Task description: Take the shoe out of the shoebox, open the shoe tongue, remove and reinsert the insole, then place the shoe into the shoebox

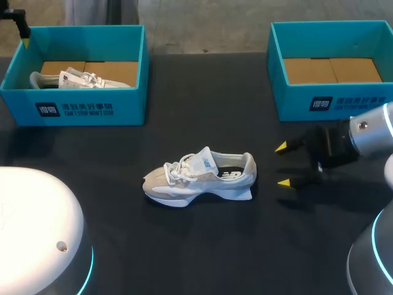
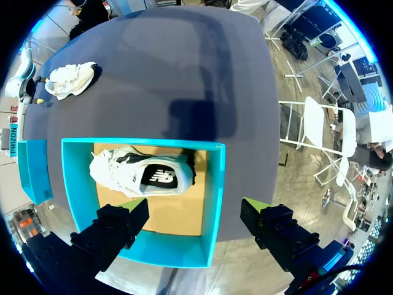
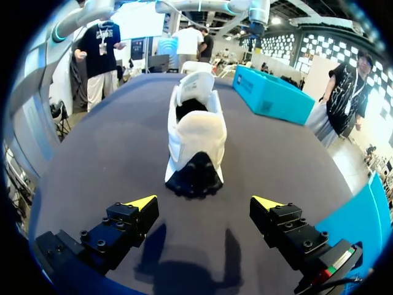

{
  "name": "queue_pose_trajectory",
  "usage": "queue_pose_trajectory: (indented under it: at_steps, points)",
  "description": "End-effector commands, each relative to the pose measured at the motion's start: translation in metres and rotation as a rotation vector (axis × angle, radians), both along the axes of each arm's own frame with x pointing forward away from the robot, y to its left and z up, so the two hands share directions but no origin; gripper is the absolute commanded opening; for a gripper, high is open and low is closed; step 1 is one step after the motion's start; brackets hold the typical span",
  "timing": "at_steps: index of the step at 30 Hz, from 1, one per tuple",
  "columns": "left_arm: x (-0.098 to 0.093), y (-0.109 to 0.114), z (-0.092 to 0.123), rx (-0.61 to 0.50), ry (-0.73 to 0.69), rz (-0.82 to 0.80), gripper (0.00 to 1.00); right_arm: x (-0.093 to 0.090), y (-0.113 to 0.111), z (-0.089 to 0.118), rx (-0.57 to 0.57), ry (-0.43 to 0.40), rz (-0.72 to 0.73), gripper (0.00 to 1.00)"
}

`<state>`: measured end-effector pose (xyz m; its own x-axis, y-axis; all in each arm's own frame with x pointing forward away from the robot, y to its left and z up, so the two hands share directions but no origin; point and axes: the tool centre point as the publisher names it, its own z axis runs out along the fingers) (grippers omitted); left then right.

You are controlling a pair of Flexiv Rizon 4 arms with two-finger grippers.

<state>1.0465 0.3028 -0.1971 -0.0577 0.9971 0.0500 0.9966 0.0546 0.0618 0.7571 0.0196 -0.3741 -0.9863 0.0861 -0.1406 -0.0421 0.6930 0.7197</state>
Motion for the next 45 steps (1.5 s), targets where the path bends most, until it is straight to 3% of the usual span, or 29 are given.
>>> queue_pose_trajectory:
  at_steps: [1, 18, 32, 45]
  points:
    - [-0.001, 0.0, 0.0, 0.002, -0.002, -0.001, 1.0, 0.007, 0.014, -0.007, 0.01, 0.013, 0.015, 1.0]
    - [-0.001, 0.0, 0.0, 0.002, -0.002, -0.001, 1.0, 0.014, 0.057, -0.02, 0.037, 0.069, 0.067, 1.0]
    - [-0.001, 0.0, 0.0, 0.002, -0.002, -0.001, 1.0, 0.0, 0.076, -0.028, 0.074, 0.079, 0.035, 1.0]
    - [-0.001, 0.0, 0.0, 0.002, -0.002, -0.001, 1.0, 0.001, 0.09, -0.039, 0.1, 0.087, 0.028, 1.0]
